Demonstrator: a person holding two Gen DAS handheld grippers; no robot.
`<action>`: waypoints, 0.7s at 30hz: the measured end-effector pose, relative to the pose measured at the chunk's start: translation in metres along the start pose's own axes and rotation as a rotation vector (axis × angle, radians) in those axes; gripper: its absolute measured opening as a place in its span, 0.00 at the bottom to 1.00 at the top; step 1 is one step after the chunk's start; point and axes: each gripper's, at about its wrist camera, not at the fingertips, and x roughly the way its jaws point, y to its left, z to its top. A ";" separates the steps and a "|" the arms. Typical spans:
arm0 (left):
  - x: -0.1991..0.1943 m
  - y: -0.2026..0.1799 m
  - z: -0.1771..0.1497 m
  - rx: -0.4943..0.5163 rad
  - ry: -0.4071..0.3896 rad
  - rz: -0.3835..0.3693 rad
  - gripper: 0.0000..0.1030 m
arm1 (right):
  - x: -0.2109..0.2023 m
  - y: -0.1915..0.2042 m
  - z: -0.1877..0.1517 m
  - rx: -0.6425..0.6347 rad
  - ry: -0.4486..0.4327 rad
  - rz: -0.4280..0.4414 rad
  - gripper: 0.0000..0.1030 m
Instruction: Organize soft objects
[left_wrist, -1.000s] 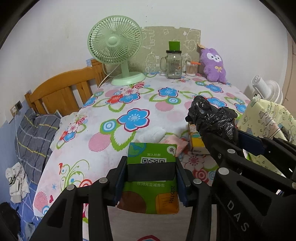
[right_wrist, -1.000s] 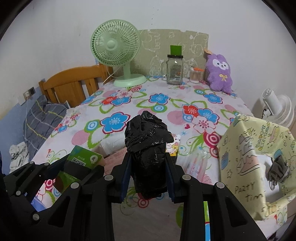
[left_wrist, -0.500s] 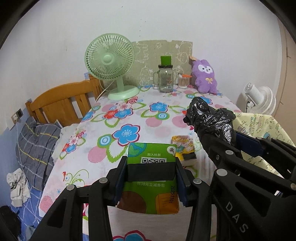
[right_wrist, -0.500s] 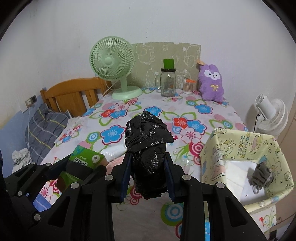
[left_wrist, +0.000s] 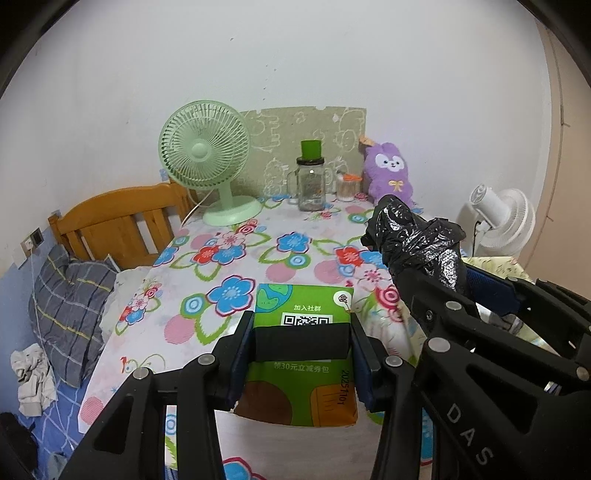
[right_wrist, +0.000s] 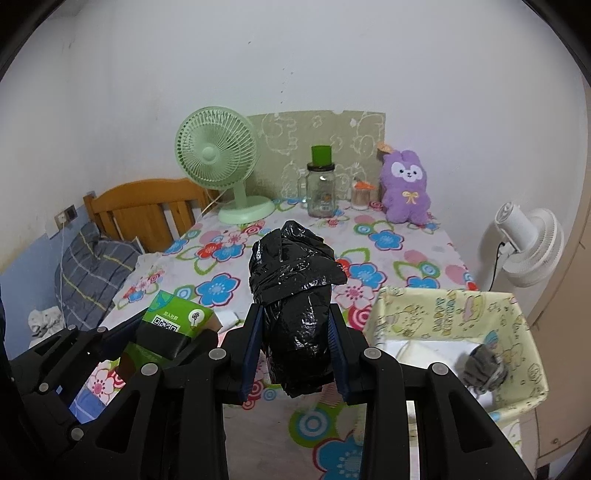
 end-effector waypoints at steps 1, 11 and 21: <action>-0.002 -0.003 0.002 0.001 -0.003 -0.005 0.47 | -0.003 -0.003 0.002 0.002 -0.003 -0.005 0.36; -0.017 -0.028 0.016 0.019 -0.039 -0.032 0.47 | -0.025 -0.023 0.012 0.017 -0.033 -0.020 0.36; -0.017 -0.056 0.023 0.046 -0.069 -0.071 0.47 | -0.035 -0.050 0.013 0.041 -0.047 -0.059 0.36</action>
